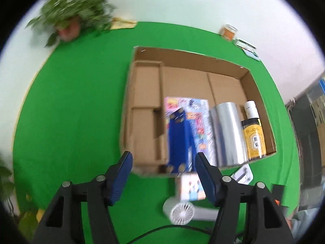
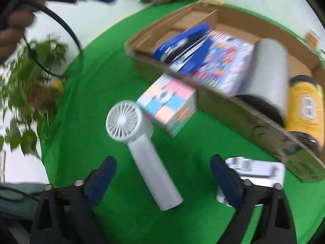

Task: Organize rigid objects
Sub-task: 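Move the right tool to the white handheld fan and grasp its handle, then lift the white fan and carry it over the box with the right gripper, then lower the white fan into the box beside the silver cup and release, then move the right tool to the white phone stand and grasp it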

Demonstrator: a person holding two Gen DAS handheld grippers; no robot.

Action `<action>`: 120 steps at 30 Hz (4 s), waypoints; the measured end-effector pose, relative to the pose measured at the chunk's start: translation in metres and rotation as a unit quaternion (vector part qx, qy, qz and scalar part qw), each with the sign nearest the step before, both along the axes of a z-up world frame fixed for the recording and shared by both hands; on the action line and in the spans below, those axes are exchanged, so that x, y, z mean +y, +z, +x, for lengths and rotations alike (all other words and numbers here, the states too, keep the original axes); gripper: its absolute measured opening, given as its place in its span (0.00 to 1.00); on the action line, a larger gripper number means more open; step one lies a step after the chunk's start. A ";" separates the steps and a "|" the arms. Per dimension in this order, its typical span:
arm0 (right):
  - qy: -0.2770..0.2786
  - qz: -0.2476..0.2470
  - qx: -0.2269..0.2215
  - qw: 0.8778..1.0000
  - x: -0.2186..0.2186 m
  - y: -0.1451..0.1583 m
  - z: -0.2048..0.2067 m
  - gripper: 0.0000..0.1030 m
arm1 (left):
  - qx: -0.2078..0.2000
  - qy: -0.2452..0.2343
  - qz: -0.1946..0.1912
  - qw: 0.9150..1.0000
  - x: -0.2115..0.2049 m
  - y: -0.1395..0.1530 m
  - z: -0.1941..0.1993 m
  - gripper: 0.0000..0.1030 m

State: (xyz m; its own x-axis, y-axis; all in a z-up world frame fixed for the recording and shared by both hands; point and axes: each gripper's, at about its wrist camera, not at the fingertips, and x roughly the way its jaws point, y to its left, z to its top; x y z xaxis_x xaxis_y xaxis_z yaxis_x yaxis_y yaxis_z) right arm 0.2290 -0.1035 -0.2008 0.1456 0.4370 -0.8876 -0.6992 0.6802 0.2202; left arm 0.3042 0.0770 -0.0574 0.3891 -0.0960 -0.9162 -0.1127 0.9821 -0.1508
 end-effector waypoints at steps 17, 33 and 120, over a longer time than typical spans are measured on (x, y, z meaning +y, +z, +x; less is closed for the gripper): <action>-0.044 -0.010 0.135 0.990 -0.026 -0.055 -0.092 0.50 | 0.120 -0.002 -0.236 0.964 -0.030 -0.103 -0.090 0.61; -0.114 0.012 0.084 0.990 -0.020 -0.065 -0.110 0.35 | 0.217 -0.033 -0.267 0.938 -0.088 -0.198 -0.085 0.29; -0.267 -0.006 -0.133 0.955 -0.168 0.101 0.038 0.33 | -0.108 -0.025 -0.046 0.993 -0.068 0.044 -0.001 0.05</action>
State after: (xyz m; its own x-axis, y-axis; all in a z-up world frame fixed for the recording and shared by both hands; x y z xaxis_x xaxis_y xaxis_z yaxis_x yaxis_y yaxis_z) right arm 0.2669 -0.2710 -0.1000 0.5654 0.2282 -0.7926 -0.2828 0.9563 0.0736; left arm 0.3032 0.0092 -0.0129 0.5678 -0.1987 -0.7988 -0.0205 0.9667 -0.2550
